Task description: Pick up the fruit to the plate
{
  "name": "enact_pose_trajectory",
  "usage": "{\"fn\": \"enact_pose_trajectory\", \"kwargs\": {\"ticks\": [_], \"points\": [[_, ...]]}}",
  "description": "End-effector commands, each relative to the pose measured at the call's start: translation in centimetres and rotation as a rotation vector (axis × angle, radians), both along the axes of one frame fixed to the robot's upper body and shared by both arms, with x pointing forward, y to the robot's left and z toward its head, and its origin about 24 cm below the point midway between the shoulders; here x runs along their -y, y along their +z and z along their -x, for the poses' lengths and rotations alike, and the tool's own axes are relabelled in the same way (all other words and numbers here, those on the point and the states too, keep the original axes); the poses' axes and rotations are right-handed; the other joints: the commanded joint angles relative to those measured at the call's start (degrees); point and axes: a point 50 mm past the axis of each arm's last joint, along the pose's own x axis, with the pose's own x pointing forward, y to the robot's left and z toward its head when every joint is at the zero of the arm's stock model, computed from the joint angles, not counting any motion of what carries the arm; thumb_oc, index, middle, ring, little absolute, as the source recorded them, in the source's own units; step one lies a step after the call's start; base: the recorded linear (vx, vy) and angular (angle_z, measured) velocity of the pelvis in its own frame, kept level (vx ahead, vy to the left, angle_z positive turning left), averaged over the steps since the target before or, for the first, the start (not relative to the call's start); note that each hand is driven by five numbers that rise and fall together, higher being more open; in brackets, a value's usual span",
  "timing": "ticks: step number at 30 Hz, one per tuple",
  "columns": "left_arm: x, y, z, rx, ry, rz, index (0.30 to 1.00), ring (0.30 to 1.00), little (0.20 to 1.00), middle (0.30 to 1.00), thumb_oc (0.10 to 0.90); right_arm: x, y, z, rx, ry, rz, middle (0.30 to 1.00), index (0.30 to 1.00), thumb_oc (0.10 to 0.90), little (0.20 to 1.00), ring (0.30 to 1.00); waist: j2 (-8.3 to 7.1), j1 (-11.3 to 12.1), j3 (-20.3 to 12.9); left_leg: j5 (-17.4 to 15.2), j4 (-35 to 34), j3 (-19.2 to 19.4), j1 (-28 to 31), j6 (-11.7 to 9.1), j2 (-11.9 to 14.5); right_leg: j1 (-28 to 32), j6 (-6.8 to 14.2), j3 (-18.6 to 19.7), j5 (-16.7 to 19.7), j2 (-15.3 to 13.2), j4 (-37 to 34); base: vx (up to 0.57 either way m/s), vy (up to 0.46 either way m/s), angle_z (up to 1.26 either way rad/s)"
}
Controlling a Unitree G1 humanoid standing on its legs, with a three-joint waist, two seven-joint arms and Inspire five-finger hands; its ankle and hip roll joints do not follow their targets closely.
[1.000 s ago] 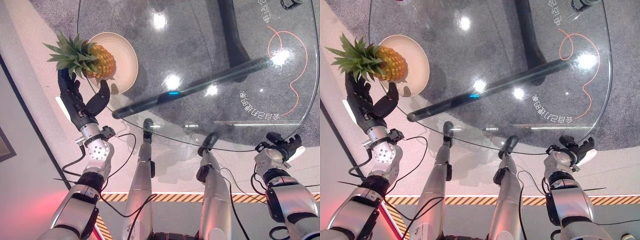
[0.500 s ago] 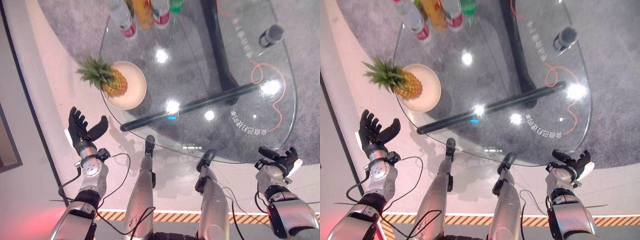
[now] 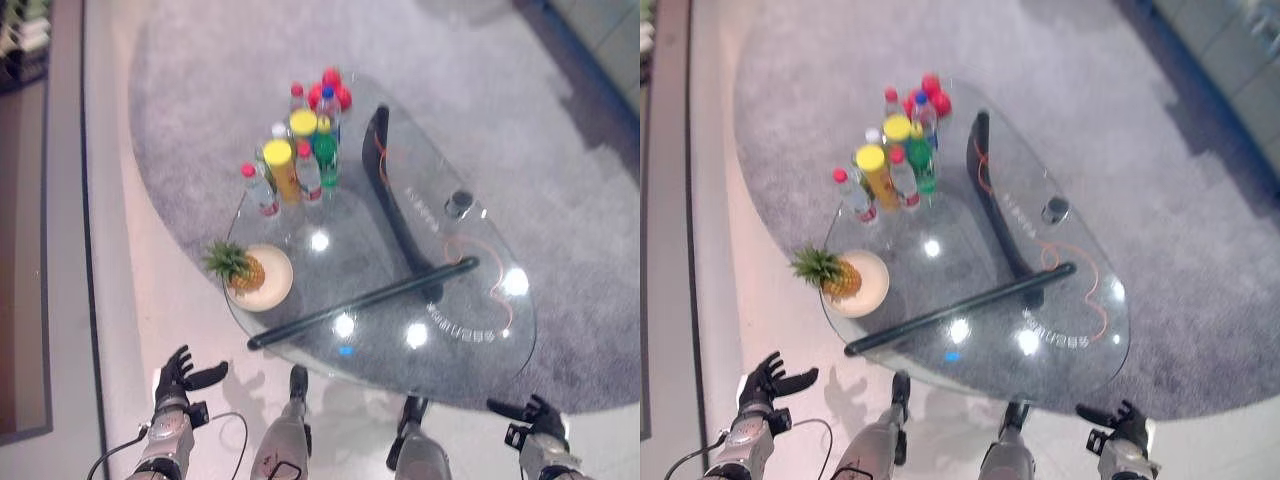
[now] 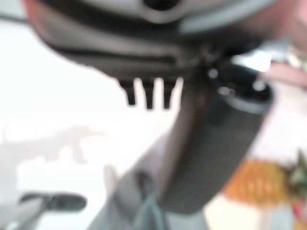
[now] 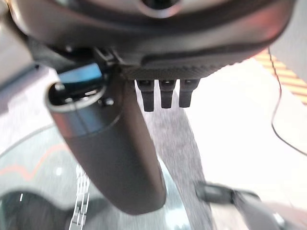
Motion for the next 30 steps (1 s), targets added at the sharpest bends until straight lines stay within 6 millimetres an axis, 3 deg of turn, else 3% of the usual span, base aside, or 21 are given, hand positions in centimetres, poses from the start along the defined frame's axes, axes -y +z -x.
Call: {"fn": "enact_pose_trajectory", "kwargs": {"ticks": [1,3,10,30], "points": [[0.0,-1.0,1.1,-0.141,-0.071,0.014,0.900,0.900,0.900,0.900,0.800,1.3,-0.7,4.7,-0.182,-0.003,-0.012,0.900,0.900,0.800,0.900,0.900,1.19,0.34,-3.05,1.04,0.20,2.69,2.14,-3.13,5.13,0.08,2.13,1.96,3.16,-1.83,2.64,0.16,-0.002,-0.02],[0.3,-1.7,2.4,-0.221,-0.087,0.052,0.900,0.900,0.900,0.900,0.800,0.6,-1.2,5.9,-0.249,0.033,-0.048,0.900,0.900,0.800,0.900,0.900,1.25,-0.08,-4.49,0.75,0.20,2.78,3.42,-3.15,5.11,1.46,1.82,2.18,2.50,-1.46,2.65,0.15,0.015,-0.01],[0.9,-2.9,4.7,-0.371,-0.131,0.096,0.900,0.900,0.900,0.900,0.800,-0.7,-2.0,7.2,-0.379,0.098,-0.108,0.900,0.900,0.800,0.900,0.900,1.33,-0.94,-6.77,-0.78,0.20,3.70,7.19,-2.89,5.38,4.49,1.51,3.21,1.94,-1.30,1.72,0.08,0.011,-0.02],[1.6,-3.5,6.0,-0.426,-0.143,0.134,0.900,0.900,0.900,0.900,0.800,-1.9,-2.5,8.1,-0.449,0.157,-0.147,0.900,0.900,0.800,0.900,0.900,1.50,-1.52,-9.00,-2.06,0.20,4.80,9.82,-2.77,5.63,6.45,1.77,3.27,2.01,-1.52,0.89,0.02,-0.001,-0.05]]}}
